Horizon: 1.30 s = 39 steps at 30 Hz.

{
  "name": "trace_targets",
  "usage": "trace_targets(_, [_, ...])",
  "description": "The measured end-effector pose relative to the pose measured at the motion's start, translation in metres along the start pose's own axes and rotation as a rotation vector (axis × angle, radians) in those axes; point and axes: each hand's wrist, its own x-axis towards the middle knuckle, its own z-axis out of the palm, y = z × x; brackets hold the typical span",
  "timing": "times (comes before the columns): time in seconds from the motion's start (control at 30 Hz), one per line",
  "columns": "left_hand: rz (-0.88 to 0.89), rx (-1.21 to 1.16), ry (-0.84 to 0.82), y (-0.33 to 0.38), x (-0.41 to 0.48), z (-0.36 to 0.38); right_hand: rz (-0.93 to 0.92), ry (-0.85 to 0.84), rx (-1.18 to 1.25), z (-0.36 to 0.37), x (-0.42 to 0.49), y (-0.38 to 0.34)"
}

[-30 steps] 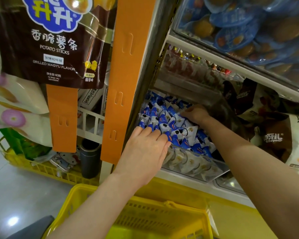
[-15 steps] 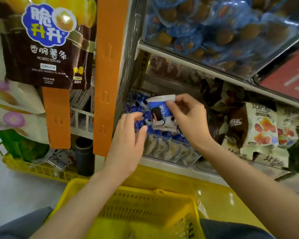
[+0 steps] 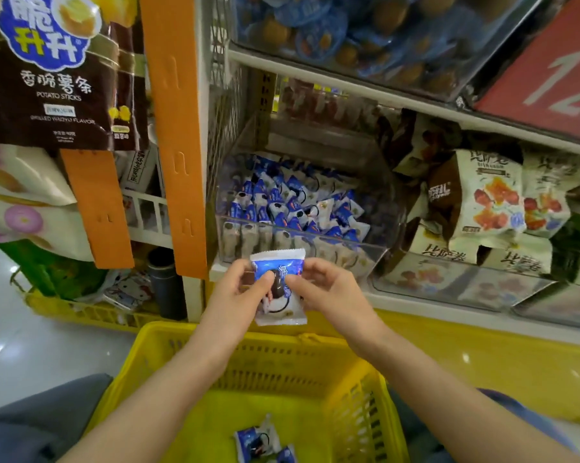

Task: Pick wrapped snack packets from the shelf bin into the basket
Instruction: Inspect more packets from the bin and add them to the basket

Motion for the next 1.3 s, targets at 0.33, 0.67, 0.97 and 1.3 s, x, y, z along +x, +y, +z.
trace_targets(0.33, [-0.114, -0.063, -0.025, -0.01, -0.007, 0.007, 0.029, 0.005, -0.179, 0.007, -0.008, 0.025])
trace_targets(0.67, [-0.256, -0.107, -0.057, -0.013, -0.01, 0.006, -0.389, 0.129, -0.591, 0.002, -0.012, 0.026])
trace_targets(0.97, [-0.177, -0.056, -0.044, -0.001, -0.003, 0.002, 0.01, 0.347, 0.049, -0.009, 0.002, 0.014])
trace_targets(1.3, [0.158, 0.259, 0.098, 0.001, 0.005, -0.009, 0.074, -0.156, -0.412, -0.005, -0.006, 0.025])
